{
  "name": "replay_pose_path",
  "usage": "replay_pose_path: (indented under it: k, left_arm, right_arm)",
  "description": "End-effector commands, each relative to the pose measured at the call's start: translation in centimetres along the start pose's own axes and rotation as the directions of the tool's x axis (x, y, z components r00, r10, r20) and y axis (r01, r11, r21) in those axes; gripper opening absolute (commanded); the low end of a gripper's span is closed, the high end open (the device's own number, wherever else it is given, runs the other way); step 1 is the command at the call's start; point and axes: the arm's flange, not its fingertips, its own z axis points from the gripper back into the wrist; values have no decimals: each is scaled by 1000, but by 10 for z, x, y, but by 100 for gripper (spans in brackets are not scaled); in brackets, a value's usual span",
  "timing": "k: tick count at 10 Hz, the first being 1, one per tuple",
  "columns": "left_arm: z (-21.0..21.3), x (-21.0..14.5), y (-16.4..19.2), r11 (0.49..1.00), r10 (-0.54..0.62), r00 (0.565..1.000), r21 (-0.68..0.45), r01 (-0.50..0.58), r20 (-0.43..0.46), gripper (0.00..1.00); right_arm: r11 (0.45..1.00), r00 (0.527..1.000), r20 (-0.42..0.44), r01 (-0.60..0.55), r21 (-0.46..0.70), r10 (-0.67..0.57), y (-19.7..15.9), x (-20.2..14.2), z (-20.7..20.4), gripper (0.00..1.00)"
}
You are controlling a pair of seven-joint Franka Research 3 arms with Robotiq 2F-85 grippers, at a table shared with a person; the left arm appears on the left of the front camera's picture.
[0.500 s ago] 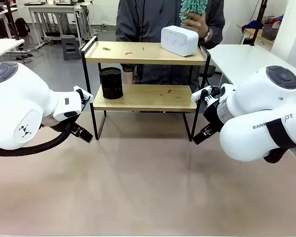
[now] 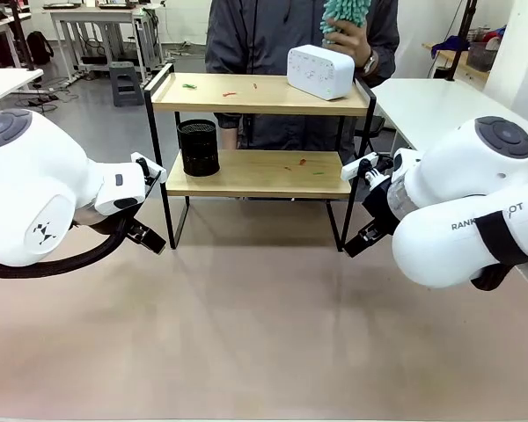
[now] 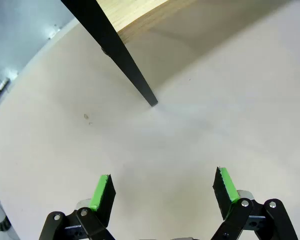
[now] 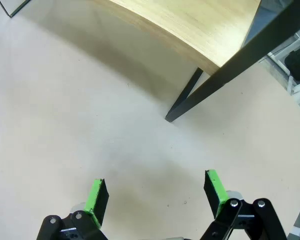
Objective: Clean the shelf.
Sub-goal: Pick up the Duster from the human.
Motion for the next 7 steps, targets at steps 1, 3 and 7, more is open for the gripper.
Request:
replay_pose_path:
  k: [1,3,7]
  left_arm:
    - [0,0,0,1000,-1,1000,0,1,0,100]
    - [0,0,0,1000,-1,1000,0,1,0,100]
    - [119,30,-12,979,162,987,-128,-160,8,100]
  right_arm:
    - [1000,1000,0,1,0,-1,0,0,0,100]
    - [1000,1000,0,1,0,-1,0,0,0,100]
    - [962,967,6,253,98,-255,-23,5,150,100]
